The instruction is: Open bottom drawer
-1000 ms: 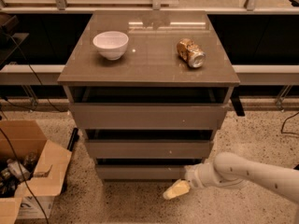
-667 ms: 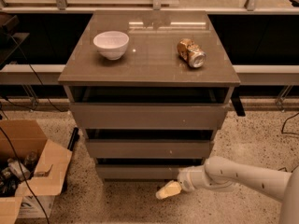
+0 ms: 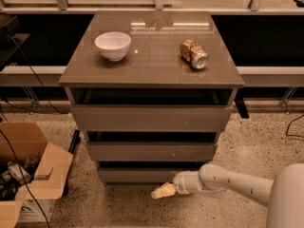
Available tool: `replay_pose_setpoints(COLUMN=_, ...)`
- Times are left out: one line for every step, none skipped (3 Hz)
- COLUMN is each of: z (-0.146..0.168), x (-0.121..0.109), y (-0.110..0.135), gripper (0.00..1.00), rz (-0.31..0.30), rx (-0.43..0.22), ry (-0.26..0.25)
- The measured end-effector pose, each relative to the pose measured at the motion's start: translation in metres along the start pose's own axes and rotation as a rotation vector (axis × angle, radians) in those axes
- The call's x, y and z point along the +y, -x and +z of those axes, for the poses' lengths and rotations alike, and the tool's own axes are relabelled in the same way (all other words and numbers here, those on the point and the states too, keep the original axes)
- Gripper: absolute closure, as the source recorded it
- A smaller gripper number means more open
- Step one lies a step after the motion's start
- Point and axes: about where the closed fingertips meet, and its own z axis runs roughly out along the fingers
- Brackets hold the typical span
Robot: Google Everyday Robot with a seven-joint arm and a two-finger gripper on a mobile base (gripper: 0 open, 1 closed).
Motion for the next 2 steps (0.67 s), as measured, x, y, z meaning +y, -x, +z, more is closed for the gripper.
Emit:
replay_pose_setpoints(z=0.02, x=-0.021, y=-0.002, gripper=0.0, rz=0.021, rx=-0.03, ry=-0.014)
replay_pose_setpoints(z=0.033, x=-0.048, y=-0.003, gripper=0.0, rz=0.038, rx=-0.055, ry=-0.03)
